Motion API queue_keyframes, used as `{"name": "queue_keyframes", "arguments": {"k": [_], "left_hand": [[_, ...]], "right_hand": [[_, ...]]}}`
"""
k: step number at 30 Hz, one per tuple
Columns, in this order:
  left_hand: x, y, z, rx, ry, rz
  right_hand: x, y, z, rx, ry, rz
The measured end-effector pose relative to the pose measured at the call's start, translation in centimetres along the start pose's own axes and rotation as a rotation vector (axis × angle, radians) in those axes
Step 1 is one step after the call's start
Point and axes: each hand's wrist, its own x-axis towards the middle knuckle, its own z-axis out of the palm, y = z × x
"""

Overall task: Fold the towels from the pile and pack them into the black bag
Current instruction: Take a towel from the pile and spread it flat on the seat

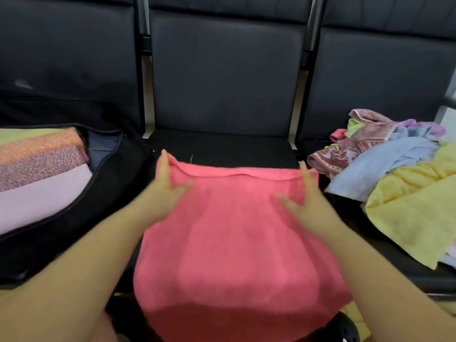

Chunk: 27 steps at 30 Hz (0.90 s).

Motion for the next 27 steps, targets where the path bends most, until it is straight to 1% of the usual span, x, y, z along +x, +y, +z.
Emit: {"name": "queue_keyframes", "arguments": {"k": [1,2,3,4,5,6,11,14,22,27], "left_hand": [[0.0,-0.6,1.5,0.103,-0.06,-0.01],[-0.1,-1.3,2.8,0.278,-0.117,-0.018],[-0.3,-2.0,4.0,0.492,-0.15,-0.032],[0.0,-2.9,4.8,0.685,-0.171,-0.043],[0.1,-3.1,5.2,0.788,-0.176,-0.052],[0.5,-3.2,5.4,0.833,-0.174,-0.066],[3.1,-3.2,5.2,0.882,-0.173,-0.063],[5.4,-3.4,5.4,0.9,-0.179,-0.053],[12.2,-3.8,5.5,0.917,-0.165,-0.022],[16.7,-4.2,5.5,0.927,-0.128,-0.013]], "right_hand": [[-0.1,0.3,1.6,-0.078,-0.071,-0.003],[-0.1,0.9,3.1,-0.23,-0.1,-0.002],[0.1,1.5,4.1,-0.384,-0.102,0.004],[0.6,1.9,4.7,-0.483,-0.098,0.018],[1.1,2.0,4.7,-0.524,-0.098,0.034],[1.7,2.1,4.6,-0.533,-0.1,0.05],[4.4,2.1,3.9,-0.625,-0.149,0.054],[6.1,2.0,4.1,-0.647,-0.152,0.054],[11.4,2.1,5.2,-0.633,-0.092,0.074],[15.2,2.0,6.0,-0.635,-0.056,0.066]]}}
